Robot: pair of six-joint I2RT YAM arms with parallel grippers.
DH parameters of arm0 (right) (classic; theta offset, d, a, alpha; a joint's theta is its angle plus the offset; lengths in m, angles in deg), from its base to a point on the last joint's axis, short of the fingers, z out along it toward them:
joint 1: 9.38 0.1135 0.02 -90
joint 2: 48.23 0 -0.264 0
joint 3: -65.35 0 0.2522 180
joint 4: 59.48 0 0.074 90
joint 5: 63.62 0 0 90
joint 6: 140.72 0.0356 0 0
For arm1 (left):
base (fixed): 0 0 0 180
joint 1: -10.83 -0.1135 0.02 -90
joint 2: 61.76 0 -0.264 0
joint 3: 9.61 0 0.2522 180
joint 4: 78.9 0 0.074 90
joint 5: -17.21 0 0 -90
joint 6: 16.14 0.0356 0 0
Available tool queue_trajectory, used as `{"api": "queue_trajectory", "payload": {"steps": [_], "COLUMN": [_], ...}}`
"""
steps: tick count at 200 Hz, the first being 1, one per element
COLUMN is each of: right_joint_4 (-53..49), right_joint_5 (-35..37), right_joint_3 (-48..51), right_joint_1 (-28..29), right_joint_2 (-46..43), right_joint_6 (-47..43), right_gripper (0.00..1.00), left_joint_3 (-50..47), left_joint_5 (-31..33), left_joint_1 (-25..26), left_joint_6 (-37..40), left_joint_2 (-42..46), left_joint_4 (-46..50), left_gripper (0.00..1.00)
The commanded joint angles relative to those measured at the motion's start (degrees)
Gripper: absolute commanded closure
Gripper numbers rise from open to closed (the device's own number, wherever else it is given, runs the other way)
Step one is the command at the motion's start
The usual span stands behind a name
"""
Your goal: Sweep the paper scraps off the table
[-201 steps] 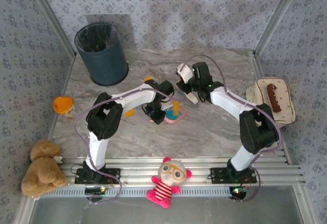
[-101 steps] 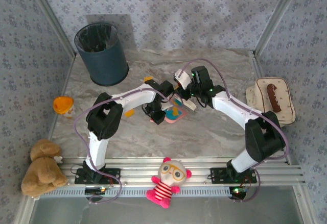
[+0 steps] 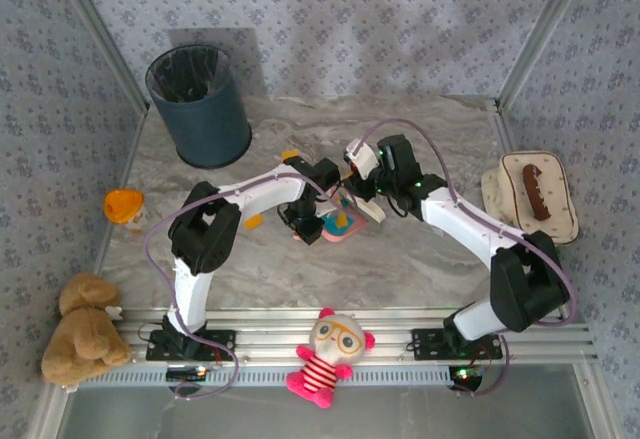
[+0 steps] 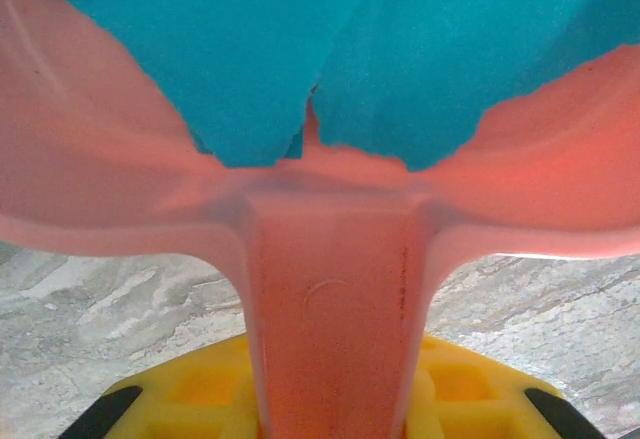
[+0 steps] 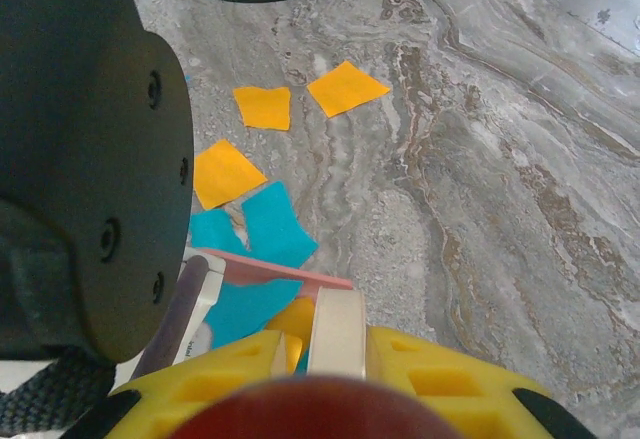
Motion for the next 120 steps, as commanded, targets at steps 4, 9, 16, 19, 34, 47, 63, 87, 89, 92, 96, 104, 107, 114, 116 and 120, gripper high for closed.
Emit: {"api": "queue_trajectory", "payload": {"steps": [4,9,16,19,34,47,63,87,89,92,96,104,107,114,116,120], "right_joint_4": [1.74,2.13,2.5,2.69,2.74,2.98,3.79,4.54,4.59,4.65,4.83,5.31,5.4,5.76,5.9,6.12], "right_joint_5": [1.79,2.48,3.39,3.81,6.13,7.8,9.26,10.41,10.58,10.79,11.23,12.66,13.22,14.61,15.1,16.09], "right_joint_3": [1.75,2.04,2.42,2.64,3.09,3.55,4.39,4.98,5.03,5.12,5.21,5.47,5.51,5.8,5.85,6.03], "right_joint_1": [0.94,0.99,0.91,0.91,0.73,0.63,0.39,-0.14,-0.14,-0.21,-0.24,-0.29,-0.28,-0.32,-0.41,-0.48], "right_joint_2": [-3.52,-3.93,-4.54,-4.74,-5.71,-6.52,-7.31,-7.72,-7.76,-7.81,-7.75,-7.95,-7.99,-8.17,-8.29,-8.43], "right_joint_6": [2.49,2.6,2.81,2.89,3.0,3.0,3.26,4.22,4.28,4.38,4.53,4.96,5.1,5.48,5.65,5.92], "right_gripper": [1.0,1.0,1.0,1.0,1.0,1.0,1.0,1.0,1.0,1.0,1.0,1.0,1.0,1.0,1.0,1.0], "left_joint_3": [0.24,0.11,0.01,0.0,-0.19,-0.59,-1.04,-1.49,-1.56,-1.58,-1.69,-1.8,-1.77,-2.01,-2.06,-2.13], "left_joint_5": [-0.71,-0.63,-0.38,-0.25,0.24,0.43,0.56,0.78,0.76,0.78,0.87,0.87,0.87,0.91,0.9,0.91], "left_joint_1": [-0.23,-0.19,-0.16,-0.2,-0.19,-0.23,-0.23,-0.17,-0.22,-0.19,-0.19,-0.22,-0.16,-0.22,-0.19,-0.19], "left_joint_6": [-0.87,-0.73,-0.79,-0.78,-0.76,-0.89,-0.75,-0.7,-0.69,-0.69,-0.71,-0.7,-0.76,-0.85,-0.88,-0.89], "left_joint_2": [0.46,0.55,0.64,0.67,0.89,1.16,1.57,1.77,1.78,1.77,1.85,2.04,2.12,2.3,2.38,2.53], "left_joint_4": [0.4,0.4,0.31,0.31,0.4,0.44,0.35,0.16,0.21,0.22,0.09,-0.21,-0.34,-0.8,-0.87,-1.17], "left_gripper": [1.0,1.0,1.0,1.0,1.0,1.0,1.0,1.0,1.0,1.0,1.0,1.0,1.0,1.0,1.0,1.0]}}
